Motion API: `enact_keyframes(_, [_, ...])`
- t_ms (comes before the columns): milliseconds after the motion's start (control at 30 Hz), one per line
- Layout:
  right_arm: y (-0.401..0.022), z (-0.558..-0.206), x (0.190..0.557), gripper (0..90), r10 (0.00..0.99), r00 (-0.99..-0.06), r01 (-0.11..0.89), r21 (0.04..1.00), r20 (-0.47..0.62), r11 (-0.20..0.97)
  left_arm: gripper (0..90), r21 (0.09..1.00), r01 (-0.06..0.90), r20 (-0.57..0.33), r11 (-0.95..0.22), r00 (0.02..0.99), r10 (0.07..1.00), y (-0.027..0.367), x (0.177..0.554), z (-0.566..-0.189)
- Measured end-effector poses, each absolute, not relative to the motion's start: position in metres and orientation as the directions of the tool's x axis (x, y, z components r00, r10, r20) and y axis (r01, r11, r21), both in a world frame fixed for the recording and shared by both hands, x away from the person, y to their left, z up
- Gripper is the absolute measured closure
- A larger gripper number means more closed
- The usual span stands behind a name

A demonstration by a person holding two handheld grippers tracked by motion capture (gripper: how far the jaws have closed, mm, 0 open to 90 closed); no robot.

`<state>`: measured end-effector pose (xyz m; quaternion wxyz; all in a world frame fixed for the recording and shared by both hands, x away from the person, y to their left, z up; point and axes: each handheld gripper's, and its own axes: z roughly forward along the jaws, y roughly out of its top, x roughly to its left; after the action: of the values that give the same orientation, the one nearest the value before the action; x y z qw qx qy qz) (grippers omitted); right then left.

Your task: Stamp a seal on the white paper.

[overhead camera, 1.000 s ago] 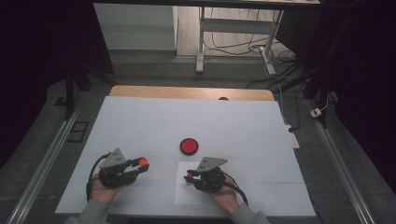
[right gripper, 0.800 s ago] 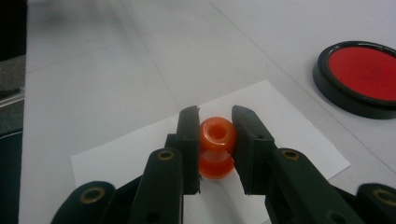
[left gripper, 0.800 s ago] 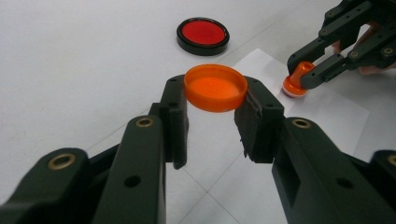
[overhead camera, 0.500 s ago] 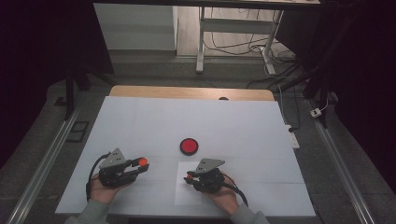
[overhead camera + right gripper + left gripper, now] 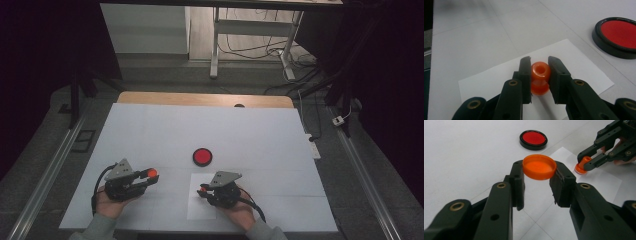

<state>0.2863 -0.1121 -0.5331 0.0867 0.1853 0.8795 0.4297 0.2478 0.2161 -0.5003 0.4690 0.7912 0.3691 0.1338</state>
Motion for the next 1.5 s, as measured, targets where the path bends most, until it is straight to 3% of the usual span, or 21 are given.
enact_keyframes(1133, [-0.115,-0.536,0.284,72.3,0.411,-0.911,0.241,0.807,-0.002,0.538,65.1,0.843,0.457,-0.137,-0.283,0.692,0.709,0.216,0.248,-0.500])
enact_keyframes(1333, [-0.128,-0.513,0.288,71.8,0.429,-0.900,0.260,0.881,0.073,0.395,65.1,0.844,0.457,-0.138,-0.282,0.692,0.708,0.216,0.248,-0.500])
enact_keyframes(1500, [-0.141,-0.502,0.290,71.9,0.448,-0.888,0.275,0.897,0.100,0.346,65.1,0.845,0.454,-0.136,-0.283,0.694,0.707,0.216,0.248,-0.499])
